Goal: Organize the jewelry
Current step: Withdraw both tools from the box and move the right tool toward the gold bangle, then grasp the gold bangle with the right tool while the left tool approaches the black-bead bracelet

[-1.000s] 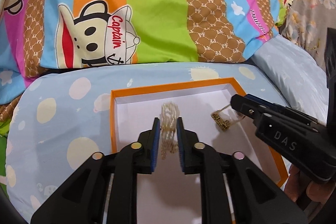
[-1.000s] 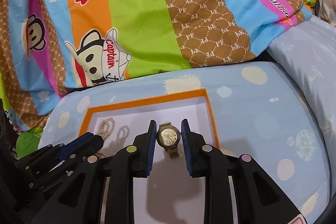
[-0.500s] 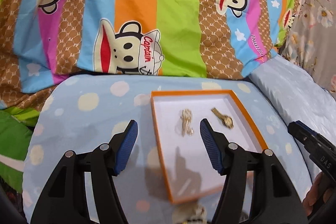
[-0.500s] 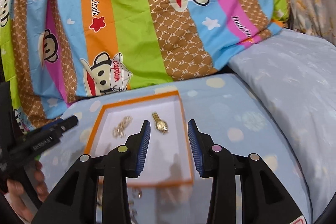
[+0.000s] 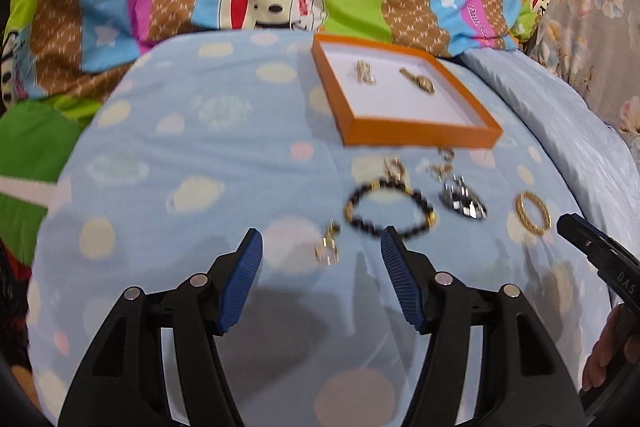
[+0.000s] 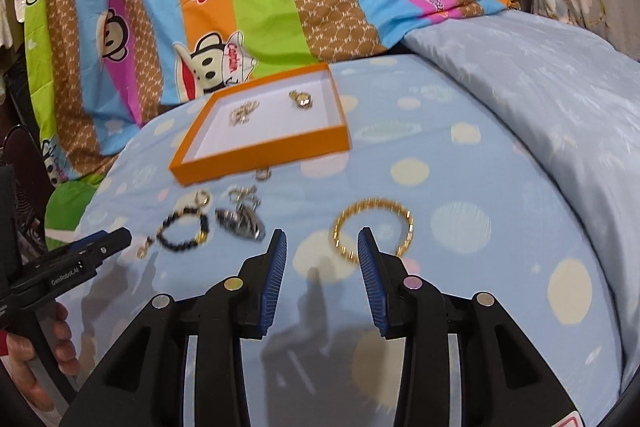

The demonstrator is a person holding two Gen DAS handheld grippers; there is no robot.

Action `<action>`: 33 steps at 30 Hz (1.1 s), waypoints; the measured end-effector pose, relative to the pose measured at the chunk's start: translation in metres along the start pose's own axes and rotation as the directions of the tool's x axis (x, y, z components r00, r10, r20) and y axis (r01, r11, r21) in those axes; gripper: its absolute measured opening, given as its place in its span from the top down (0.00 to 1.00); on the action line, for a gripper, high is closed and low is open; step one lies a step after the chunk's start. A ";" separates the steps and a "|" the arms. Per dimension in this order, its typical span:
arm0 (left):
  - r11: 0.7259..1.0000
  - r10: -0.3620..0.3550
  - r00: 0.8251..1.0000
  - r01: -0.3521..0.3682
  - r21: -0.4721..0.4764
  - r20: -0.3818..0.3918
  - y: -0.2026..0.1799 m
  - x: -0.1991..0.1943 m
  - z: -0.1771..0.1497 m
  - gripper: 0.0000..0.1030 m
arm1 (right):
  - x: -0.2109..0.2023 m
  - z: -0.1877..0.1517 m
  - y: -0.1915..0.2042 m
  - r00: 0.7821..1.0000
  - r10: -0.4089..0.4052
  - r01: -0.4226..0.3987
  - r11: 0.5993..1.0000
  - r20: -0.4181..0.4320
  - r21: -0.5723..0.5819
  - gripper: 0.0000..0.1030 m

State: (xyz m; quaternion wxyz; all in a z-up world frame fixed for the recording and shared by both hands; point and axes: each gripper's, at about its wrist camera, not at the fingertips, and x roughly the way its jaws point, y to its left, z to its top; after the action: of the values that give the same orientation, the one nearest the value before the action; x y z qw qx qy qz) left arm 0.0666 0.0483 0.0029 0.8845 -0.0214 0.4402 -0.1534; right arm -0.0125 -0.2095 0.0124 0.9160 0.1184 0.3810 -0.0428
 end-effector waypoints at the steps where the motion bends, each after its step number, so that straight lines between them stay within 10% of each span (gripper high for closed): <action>1: 1.000 -0.002 1.000 0.002 -0.004 -0.006 -0.001 -0.001 -0.007 0.42 | 0.000 -0.005 0.001 1.000 -0.002 0.002 1.000 -0.008 -0.003 0.64; 16: 1.000 -0.009 1.000 0.009 0.000 -0.022 -0.014 -0.001 -0.027 0.42 | 0.016 -0.016 0.027 0.998 0.039 -0.041 0.998 -0.054 -0.048 0.64; 30: 1.000 -0.003 1.000 0.003 -0.025 -0.017 -0.004 0.009 -0.011 0.42 | 0.017 0.004 -0.028 0.996 -0.083 0.084 0.995 -0.016 0.062 0.64; 33: 1.000 -0.005 1.000 0.004 -0.022 -0.018 -0.006 0.011 -0.010 0.42 | 0.025 0.005 -0.026 0.996 -0.088 0.089 0.995 -0.030 0.043 0.52</action>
State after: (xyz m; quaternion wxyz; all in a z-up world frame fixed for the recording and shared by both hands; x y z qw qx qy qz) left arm 0.0639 0.0402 -0.0108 0.8798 -0.0309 0.4498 -0.1507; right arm 0.0043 -0.2357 -0.0065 0.9049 0.1224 0.3976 -0.0901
